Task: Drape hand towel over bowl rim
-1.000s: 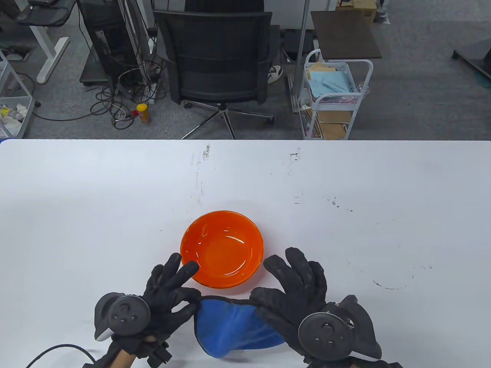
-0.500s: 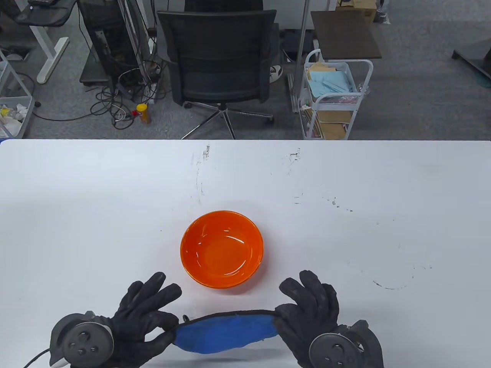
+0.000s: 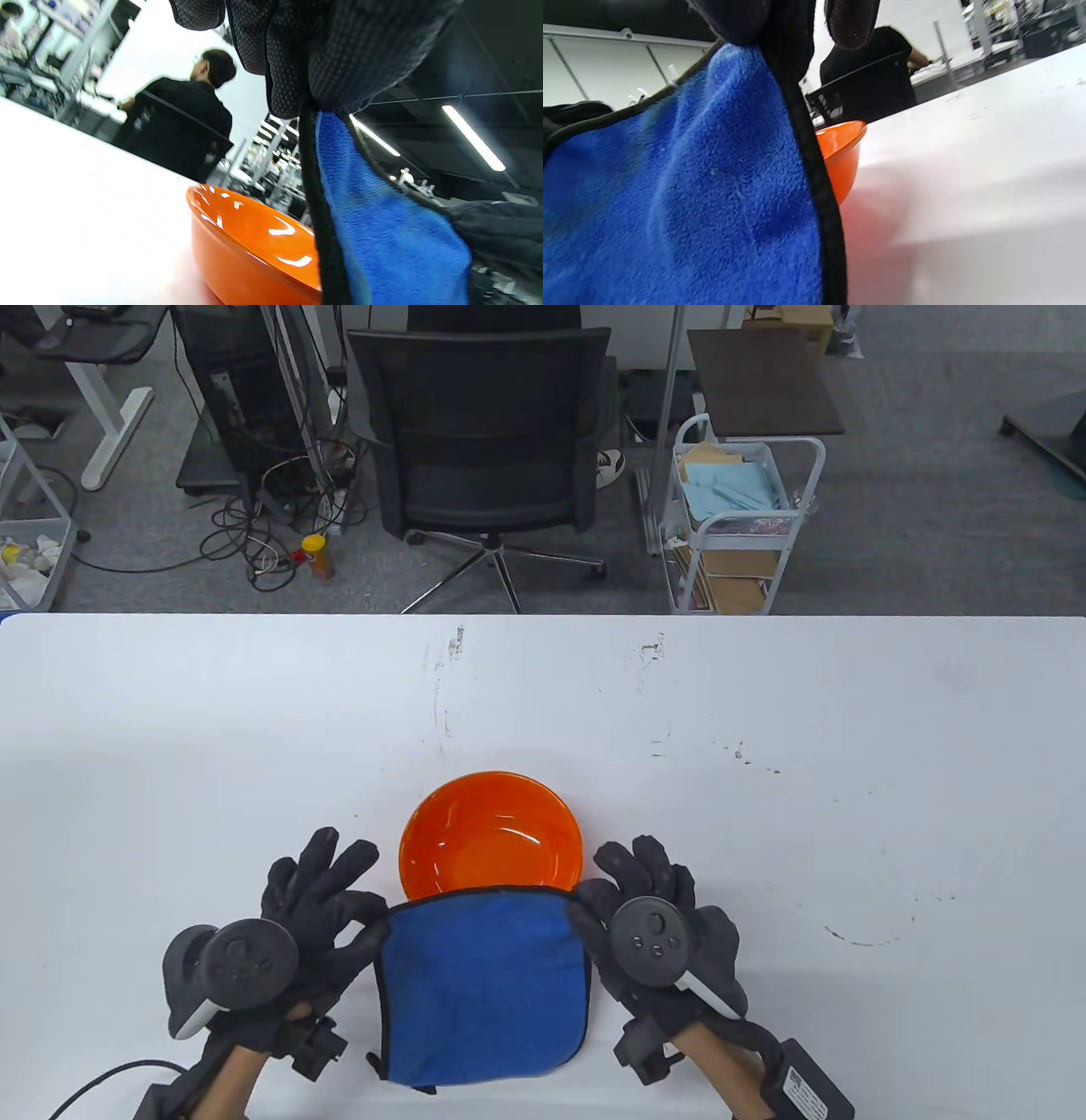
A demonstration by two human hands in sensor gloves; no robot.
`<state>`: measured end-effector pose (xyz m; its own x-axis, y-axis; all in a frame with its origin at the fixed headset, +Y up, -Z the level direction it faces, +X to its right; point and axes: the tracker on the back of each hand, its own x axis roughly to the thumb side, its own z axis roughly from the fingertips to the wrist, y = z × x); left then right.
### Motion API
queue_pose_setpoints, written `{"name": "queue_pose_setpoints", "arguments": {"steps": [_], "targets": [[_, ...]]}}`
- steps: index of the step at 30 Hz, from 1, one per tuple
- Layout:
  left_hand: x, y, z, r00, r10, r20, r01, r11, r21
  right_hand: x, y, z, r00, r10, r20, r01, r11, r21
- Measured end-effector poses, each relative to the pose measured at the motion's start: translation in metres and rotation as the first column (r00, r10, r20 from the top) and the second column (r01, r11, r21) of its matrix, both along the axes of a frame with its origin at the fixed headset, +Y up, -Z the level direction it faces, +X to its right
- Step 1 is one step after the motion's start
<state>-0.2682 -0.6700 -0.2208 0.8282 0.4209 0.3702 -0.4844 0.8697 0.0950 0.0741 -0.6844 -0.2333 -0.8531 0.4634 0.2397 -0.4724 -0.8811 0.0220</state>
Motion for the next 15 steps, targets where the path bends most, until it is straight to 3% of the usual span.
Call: {"name": "queue_pose_setpoints", "arguments": {"steps": [2,6,10,15], "targets": [[0.004,-0.003,-0.011,0.997,-0.059,-0.047,0.06,0.998,0.022,-0.001,-0.003,-0.012,0.998,0.041,0.048,-0.042,0.998,0.036],[0.015,-0.011,-0.03,0.994,-0.084,-0.071,0.081,0.996,-0.044,-0.005,-0.01,-0.026,0.982,0.151,0.111,-0.163,0.981,0.106],[0.019,-0.014,-0.05,0.989,-0.109,-0.102,0.101,0.991,-0.086,-0.017,-0.013,-0.035,0.93,0.336,0.151,-0.36,0.916,0.177],[0.018,-0.012,-0.068,0.979,-0.128,-0.158,0.107,0.985,-0.137,-0.024,-0.016,-0.048,0.913,0.378,0.151,-0.397,0.909,0.126]]}}
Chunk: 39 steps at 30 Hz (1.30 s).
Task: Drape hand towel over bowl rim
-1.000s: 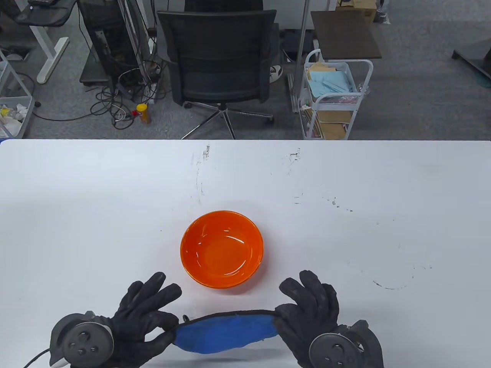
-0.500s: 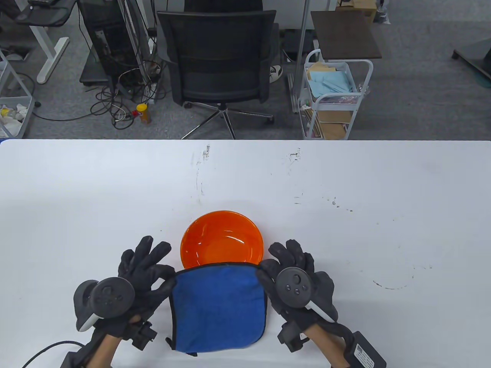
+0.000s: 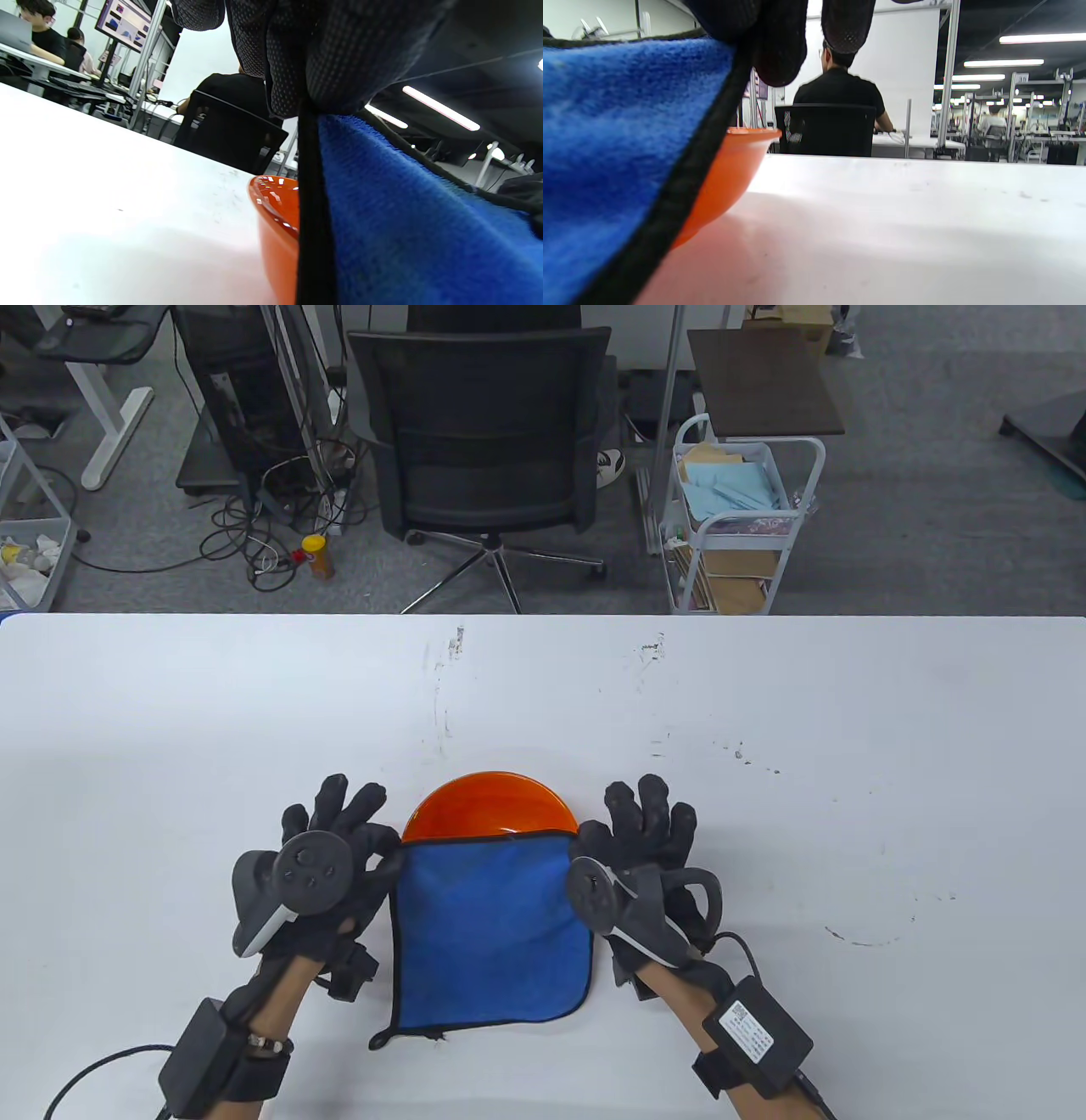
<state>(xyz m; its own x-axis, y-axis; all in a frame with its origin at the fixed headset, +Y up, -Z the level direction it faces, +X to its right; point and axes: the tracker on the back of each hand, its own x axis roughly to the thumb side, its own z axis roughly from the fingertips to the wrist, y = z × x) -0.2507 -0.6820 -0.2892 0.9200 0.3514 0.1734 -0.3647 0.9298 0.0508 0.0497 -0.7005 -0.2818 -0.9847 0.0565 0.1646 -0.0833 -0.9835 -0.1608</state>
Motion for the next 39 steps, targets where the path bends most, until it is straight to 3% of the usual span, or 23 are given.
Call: {"name": "queue_pose_setpoints", "arguments": {"steps": [14,25,39], "targets": [[0.021,-0.014,-0.032,0.977,-0.164,-0.139,0.146,0.98,-0.132,-0.018,-0.018,-0.023,0.995,0.085,0.055,-0.085,0.996,-0.006],[0.036,-0.019,-0.033,0.937,-0.299,-0.182,0.282,0.953,-0.11,-0.023,-0.023,-0.029,0.994,0.093,0.06,-0.09,0.995,-0.052],[0.04,-0.024,-0.03,0.942,-0.309,-0.134,0.291,0.947,-0.138,-0.023,-0.024,-0.033,0.992,0.114,0.053,-0.108,0.989,-0.105]]}}
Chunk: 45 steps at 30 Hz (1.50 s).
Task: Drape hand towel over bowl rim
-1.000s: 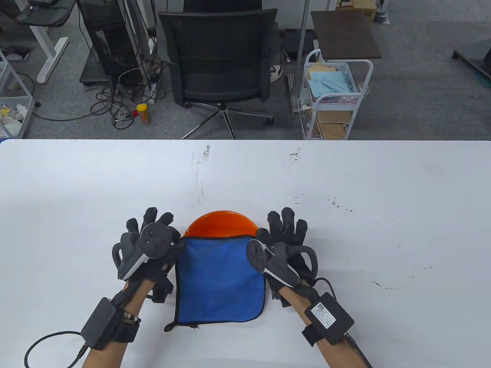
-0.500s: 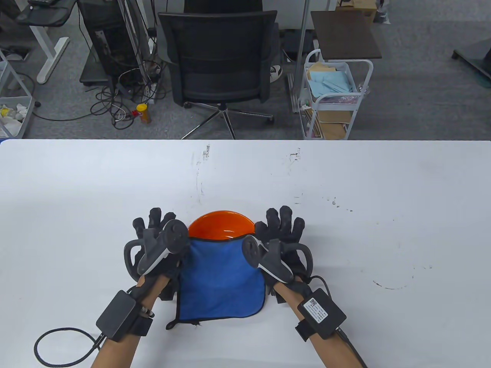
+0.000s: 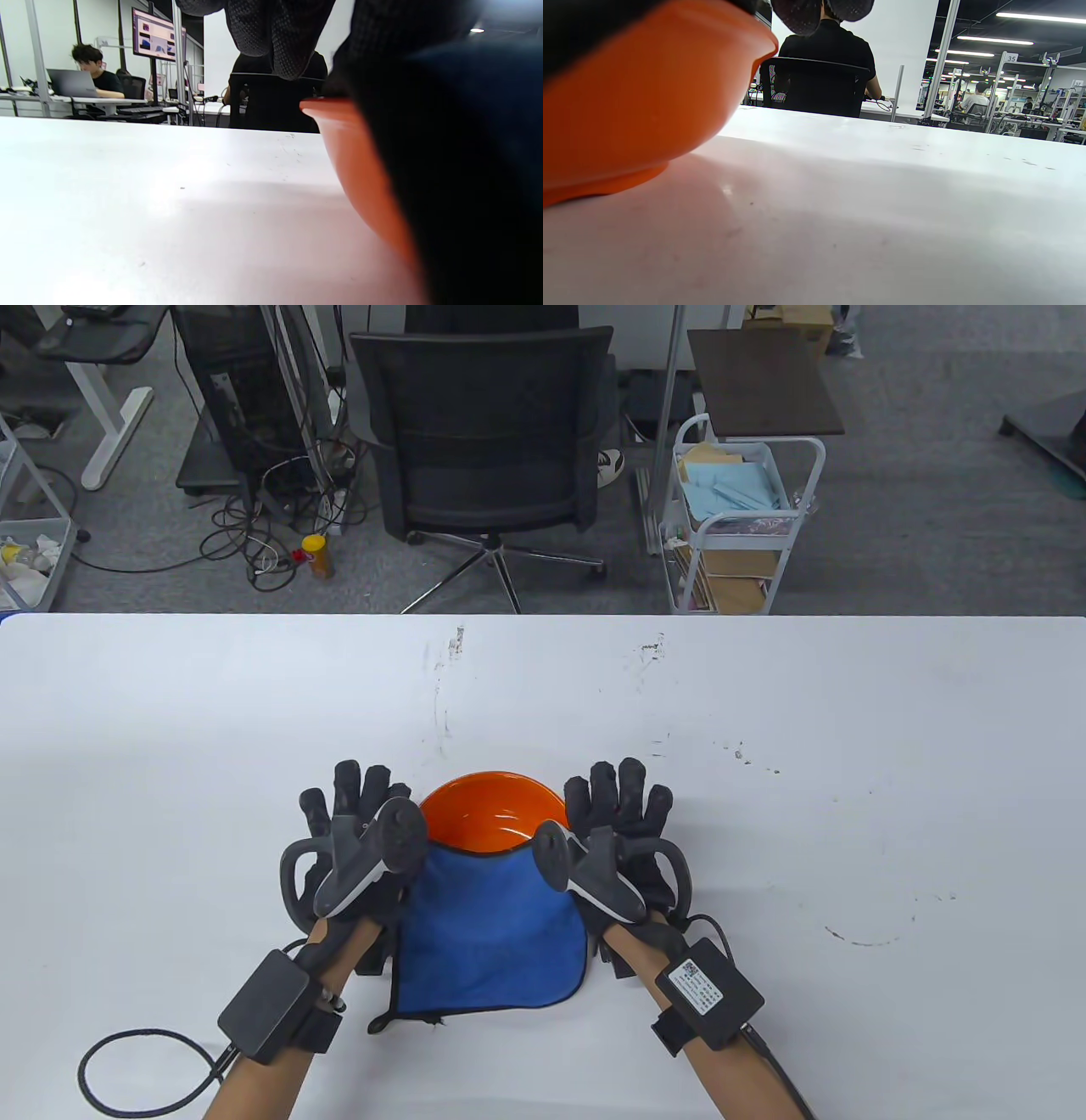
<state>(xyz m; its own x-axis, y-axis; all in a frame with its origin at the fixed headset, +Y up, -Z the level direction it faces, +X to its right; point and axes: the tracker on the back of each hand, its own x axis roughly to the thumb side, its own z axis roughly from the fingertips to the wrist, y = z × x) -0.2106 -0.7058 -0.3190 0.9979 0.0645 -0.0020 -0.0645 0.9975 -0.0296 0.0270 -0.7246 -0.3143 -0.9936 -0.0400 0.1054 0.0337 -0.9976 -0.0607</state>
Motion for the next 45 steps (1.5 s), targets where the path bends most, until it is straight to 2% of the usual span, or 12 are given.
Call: {"name": "queue_pose_setpoints", "arguments": {"steps": [7,14,16,18,24,26,36,41,45], "targets": [[-0.003,0.008,0.007,0.999,0.041,0.028,-0.041,0.999,0.005,0.01,0.006,0.001,0.999,-0.05,-0.001,0.05,0.999,-0.006],[-0.012,0.015,0.022,0.987,0.132,0.089,-0.132,0.991,-0.001,0.023,0.021,0.012,0.997,-0.069,-0.016,0.07,0.997,0.021],[-0.016,0.018,0.03,0.974,0.198,0.112,-0.192,0.979,-0.07,0.028,0.027,0.021,0.997,-0.074,-0.034,0.075,0.997,0.028],[-0.021,0.021,0.038,0.965,0.236,0.117,-0.226,0.969,-0.097,0.032,0.031,0.028,0.995,-0.089,-0.044,0.091,0.995,0.03],[-0.037,0.029,0.062,0.951,0.264,0.159,-0.256,0.964,-0.07,0.045,0.04,0.05,0.982,-0.168,-0.089,0.17,0.985,0.016],[-0.043,0.03,0.07,0.946,0.277,0.166,-0.276,0.961,-0.03,0.05,0.041,0.057,0.976,-0.195,-0.101,0.196,0.981,0.003],[-0.072,0.021,0.102,0.925,0.326,0.195,-0.342,0.938,0.054,0.074,0.036,0.096,0.975,-0.195,-0.105,0.199,0.979,0.032],[-0.082,0.01,0.116,0.938,0.276,0.21,-0.305,0.945,0.121,0.092,0.02,0.112,0.988,-0.143,-0.061,0.147,0.987,0.068],[-0.082,-0.001,0.124,0.951,0.231,0.205,-0.263,0.954,0.144,0.106,0.007,0.122,0.989,-0.147,-0.013,0.148,0.988,0.048]]}}
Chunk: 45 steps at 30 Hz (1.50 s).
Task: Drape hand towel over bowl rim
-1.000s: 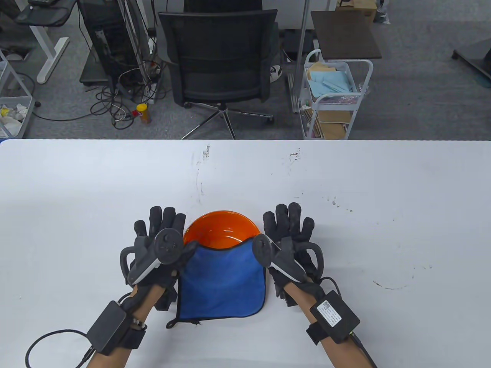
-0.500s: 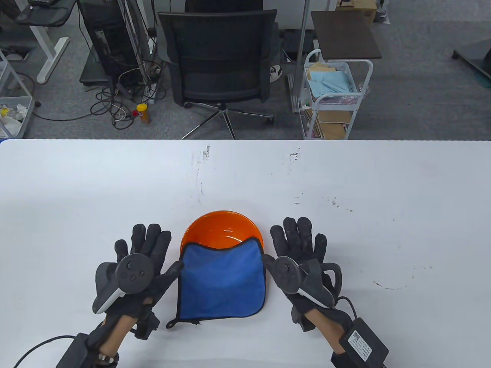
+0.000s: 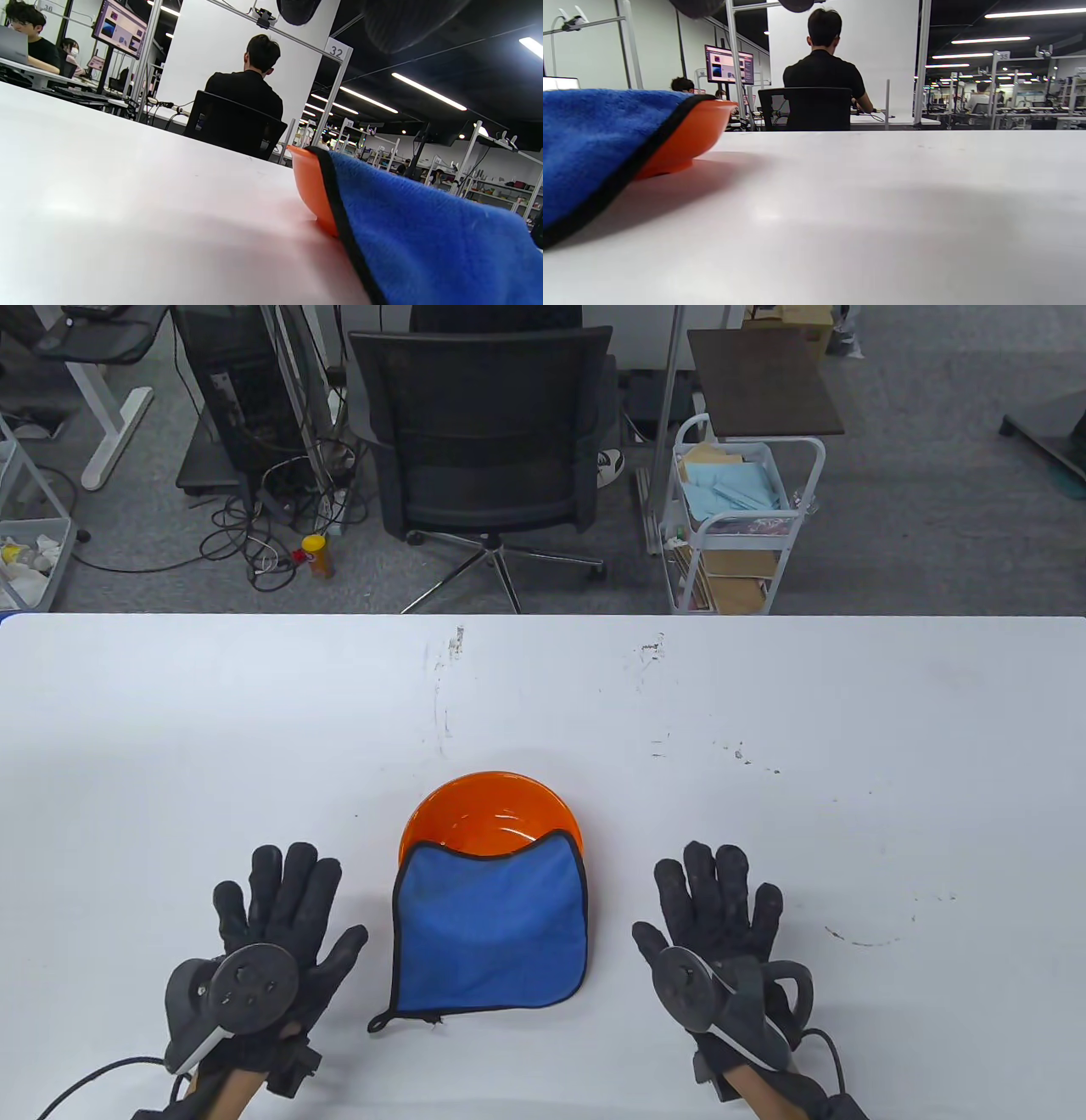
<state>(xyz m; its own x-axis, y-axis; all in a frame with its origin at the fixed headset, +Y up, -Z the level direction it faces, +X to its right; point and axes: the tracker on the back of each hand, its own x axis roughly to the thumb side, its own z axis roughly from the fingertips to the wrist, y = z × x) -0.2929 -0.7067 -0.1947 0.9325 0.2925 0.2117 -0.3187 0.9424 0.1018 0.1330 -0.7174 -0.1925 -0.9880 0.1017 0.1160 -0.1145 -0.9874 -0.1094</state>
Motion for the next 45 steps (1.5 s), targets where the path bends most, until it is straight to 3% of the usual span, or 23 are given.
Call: {"name": "queue_pose_setpoints", "arguments": {"steps": [6,17,45], "targets": [[0.003,-0.011,0.005,0.992,-0.123,-0.024,0.123,0.992,0.003,0.023,-0.013,0.008,0.998,-0.021,0.059,0.023,0.999,-0.029],[0.0,-0.033,0.001,0.988,-0.152,-0.01,0.15,0.984,-0.1,0.026,-0.019,0.006,0.996,-0.021,0.087,0.025,0.998,-0.052],[-0.001,-0.036,0.003,0.992,-0.123,0.012,0.123,0.987,-0.107,0.034,-0.024,0.007,0.993,0.001,0.119,0.01,0.995,-0.095]]}}
